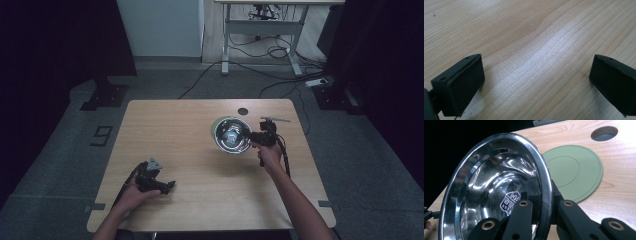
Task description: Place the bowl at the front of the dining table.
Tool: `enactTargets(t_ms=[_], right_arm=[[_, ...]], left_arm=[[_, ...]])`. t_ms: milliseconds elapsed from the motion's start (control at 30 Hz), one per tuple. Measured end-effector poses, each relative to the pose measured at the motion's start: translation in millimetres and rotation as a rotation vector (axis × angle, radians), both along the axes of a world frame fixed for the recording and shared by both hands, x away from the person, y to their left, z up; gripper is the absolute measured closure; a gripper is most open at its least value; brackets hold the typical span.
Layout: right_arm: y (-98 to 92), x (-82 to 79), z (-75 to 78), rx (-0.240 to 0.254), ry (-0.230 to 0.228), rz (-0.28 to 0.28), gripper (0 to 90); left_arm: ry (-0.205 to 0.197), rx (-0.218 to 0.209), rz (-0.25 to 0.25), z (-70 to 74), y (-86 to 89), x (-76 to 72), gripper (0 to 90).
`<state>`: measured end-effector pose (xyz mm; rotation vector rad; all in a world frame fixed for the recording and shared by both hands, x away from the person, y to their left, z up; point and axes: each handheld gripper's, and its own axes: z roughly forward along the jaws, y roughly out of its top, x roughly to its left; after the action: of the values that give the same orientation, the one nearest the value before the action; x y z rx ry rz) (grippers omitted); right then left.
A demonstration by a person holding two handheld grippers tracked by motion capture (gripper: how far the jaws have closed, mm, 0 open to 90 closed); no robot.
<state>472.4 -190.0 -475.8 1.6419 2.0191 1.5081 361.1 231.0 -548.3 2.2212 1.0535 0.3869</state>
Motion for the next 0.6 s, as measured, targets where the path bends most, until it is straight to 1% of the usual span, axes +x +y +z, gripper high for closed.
enactTargets(t_ms=[100, 233, 500, 600], right_arm=[[0.6, 2.5, -1.7, 0.001, 0.004, -0.006, 85.9], [2.1, 6.5, -3.3, -0.013, 0.01, -0.01, 85.9], [4.3, 13.1, -0.2, -0.024, 0.01, -0.018, 85.9], [4.3, 14.6, 0.9, -0.02, 0.006, -0.022, 85.8]], left_arm=[[0.0, 0.0, 0.0, 0.0, 0.0, 0.0, 0.0], [0.001, 0.0, 0.0, 0.0, 0.0, 0.0, 0.0], [0.0, 0.0, 0.0, 0.0, 0.0, 0.0, 0.0], [0.0, 0.0, 0.0, 0.0, 0.0, 0.0, 0.0]])
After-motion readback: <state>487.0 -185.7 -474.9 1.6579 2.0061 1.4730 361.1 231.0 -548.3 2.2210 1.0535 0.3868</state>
